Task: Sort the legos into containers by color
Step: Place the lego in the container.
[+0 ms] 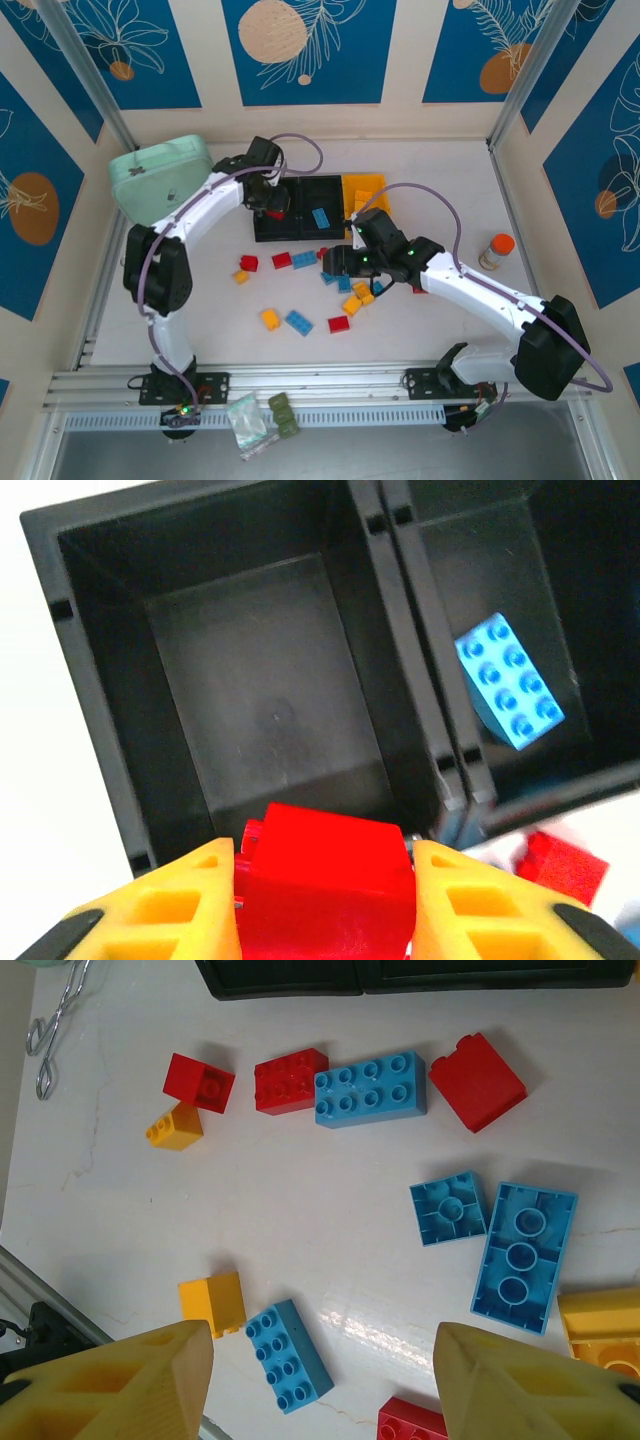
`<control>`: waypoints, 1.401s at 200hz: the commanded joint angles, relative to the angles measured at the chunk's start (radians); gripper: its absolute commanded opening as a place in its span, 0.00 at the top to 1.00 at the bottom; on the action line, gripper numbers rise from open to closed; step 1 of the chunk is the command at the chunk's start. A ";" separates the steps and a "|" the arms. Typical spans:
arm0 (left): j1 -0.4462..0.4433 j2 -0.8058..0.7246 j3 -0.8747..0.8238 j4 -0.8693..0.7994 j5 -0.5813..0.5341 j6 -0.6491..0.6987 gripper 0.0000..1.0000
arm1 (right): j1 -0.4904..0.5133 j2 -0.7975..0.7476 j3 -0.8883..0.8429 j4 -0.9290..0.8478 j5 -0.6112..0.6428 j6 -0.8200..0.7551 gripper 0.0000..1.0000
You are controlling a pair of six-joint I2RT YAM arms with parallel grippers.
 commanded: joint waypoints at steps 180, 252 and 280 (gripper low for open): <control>0.018 0.081 0.075 -0.003 -0.053 -0.054 0.44 | -0.014 -0.046 -0.032 -0.035 0.026 0.017 0.39; -0.004 -0.174 -0.162 0.063 0.131 -0.048 0.43 | -0.069 -0.148 -0.038 -0.195 0.093 0.061 0.39; -0.026 -0.298 -0.331 0.124 0.222 -0.056 0.43 | -0.101 -0.177 -0.049 -0.259 0.111 0.089 0.38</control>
